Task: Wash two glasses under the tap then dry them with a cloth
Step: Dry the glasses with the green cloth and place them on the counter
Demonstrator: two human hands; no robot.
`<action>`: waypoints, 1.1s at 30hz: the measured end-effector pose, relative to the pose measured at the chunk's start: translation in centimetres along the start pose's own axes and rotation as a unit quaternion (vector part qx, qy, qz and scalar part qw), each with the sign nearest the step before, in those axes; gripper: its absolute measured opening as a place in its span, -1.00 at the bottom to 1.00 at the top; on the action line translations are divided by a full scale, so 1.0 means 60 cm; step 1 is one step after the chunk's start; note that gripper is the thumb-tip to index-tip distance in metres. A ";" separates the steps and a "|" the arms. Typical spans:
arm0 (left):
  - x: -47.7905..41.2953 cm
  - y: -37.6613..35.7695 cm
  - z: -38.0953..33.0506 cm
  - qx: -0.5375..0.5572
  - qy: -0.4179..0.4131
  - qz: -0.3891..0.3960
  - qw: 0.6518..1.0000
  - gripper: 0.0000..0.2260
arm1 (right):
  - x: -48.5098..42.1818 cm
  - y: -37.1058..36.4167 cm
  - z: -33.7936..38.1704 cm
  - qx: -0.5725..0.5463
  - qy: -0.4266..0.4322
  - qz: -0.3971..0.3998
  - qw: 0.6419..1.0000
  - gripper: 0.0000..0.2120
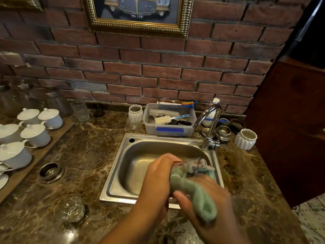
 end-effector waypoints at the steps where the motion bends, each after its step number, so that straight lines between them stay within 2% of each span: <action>1: 0.004 -0.003 -0.003 -0.065 -0.096 -0.017 0.993 -0.74 | 0.000 -0.002 0.012 -0.113 -0.114 -0.028 0.987 -0.72; 3: 0.009 0.000 -0.002 -0.179 -0.276 -0.020 0.944 -0.73 | -0.005 -0.006 0.030 -0.301 -0.282 -0.093 0.906 -0.62; 5: 0.001 0.014 0.003 -0.301 -0.415 -0.005 0.858 -0.74 | -0.014 -0.008 0.031 -0.440 -0.402 -0.115 0.795 -0.47; 7: -0.004 0.027 0.009 -0.411 -0.509 0.035 0.756 -0.75 | -0.023 -0.003 0.029 -0.565 -0.452 -0.094 0.684 -0.49; 8: -0.008 0.033 0.010 -0.440 -0.530 0.058 0.723 -0.75 | -0.025 0.000 0.028 -0.595 -0.465 -0.069 0.652 -0.51; 9: -0.012 0.039 0.011 -0.453 -0.533 0.074 0.711 -0.75 | -0.025 0.001 0.027 -0.601 -0.475 -0.048 0.641 -0.52; 10: -0.015 0.042 0.014 -0.453 -0.526 0.083 0.715 -0.75 | -0.023 0.002 0.024 -0.589 -0.476 -0.034 0.652 -0.54; 11: -0.014 0.042 0.018 -0.439 -0.509 0.084 0.736 -0.77 | -0.021 0.002 0.019 -0.566 -0.464 -0.031 0.681 -0.57; 13: -0.004 0.033 0.024 -0.363 -0.430 0.062 0.824 -0.80 | -0.022 0.009 0.013 -0.484 -0.409 -0.037 0.773 -0.65; 15: 0.012 0.013 0.022 -0.246 -0.295 0.025 0.923 -0.81 | -0.023 0.017 0.014 -0.369 -0.319 -0.028 0.873 -0.77; 16: 0.019 0.002 0.017 -0.189 -0.229 0.011 0.955 -0.80 | -0.023 0.018 0.016 -0.320 -0.260 -0.018 0.911 -0.80; 18: 0.020 -0.012 0.010 -0.094 -0.085 -0.020 0.992 -0.76 | -0.021 0.017 0.012 -0.185 -0.128 -0.003 0.974 -0.77; 20: 0.015 -0.011 0.001 0.022 0.064 -0.017 0.998 -0.78 | -0.018 0.017 -0.005 -0.031 0.029 0.059 0.997 -0.70; 22: 0.016 -0.004 -0.008 0.110 0.180 0.018 0.977 -0.85 | -0.021 0.022 -0.018 0.090 0.174 0.113 0.974 -0.74; 24: 0.020 0.004 -0.009 0.138 0.234 0.050 0.961 -0.82 | -0.032 0.026 -0.013 0.135 0.239 0.131 0.952 -0.83; 26: 0.021 0.006 -0.014 0.166 0.222 0.047 0.960 -0.79 | -0.036 0.020 -0.002 0.120 0.227 0.120 0.959 -0.79; 27: 0.019 0.007 -0.017 0.169 0.187 0.029 0.967 -0.77 | -0.032 0.012 0.002 0.124 0.203 0.106 0.966 -0.73; 28: 0.018 0.006 -0.022 0.143 0.126 0.010 0.982 -0.76 | -0.026 0.003 0.005 0.122 0.168 0.086 0.974 -0.67; 29: 0.017 0.008 -0.024 0.080 0.036 -0.013 0.996 -0.77 | -0.020 -0.005 0.015 0.068 0.102 0.054 0.991 -0.65; 30: 0.015 0.010 -0.025 0.000 -0.068 -0.035 0.997 -0.77 | -0.018 -0.008 0.031 -0.044 0.003 0.007 0.999 -0.68; 31: 0.015 0.014 -0.023 -0.075 -0.175 -0.045 0.981 -0.77 | -0.016 -0.012 0.043 -0.193 -0.108 -0.048 0.974 -0.71; 33: 0.014 0.026 -0.019 -0.208 -0.349 -0.039 0.913 -0.78 | -0.017 -0.020 0.051 -0.420 -0.270 -0.115 0.859 -0.55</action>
Point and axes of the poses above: each hand's wrist, its own x-axis away from the middle knuckle, its own y-axis out of the back of the hand, z = x × y, the point moved 1 cm from there along -x, towards the middle knuckle, and after that the axes turned 3 degrees about -x, right-handed, at the moved point
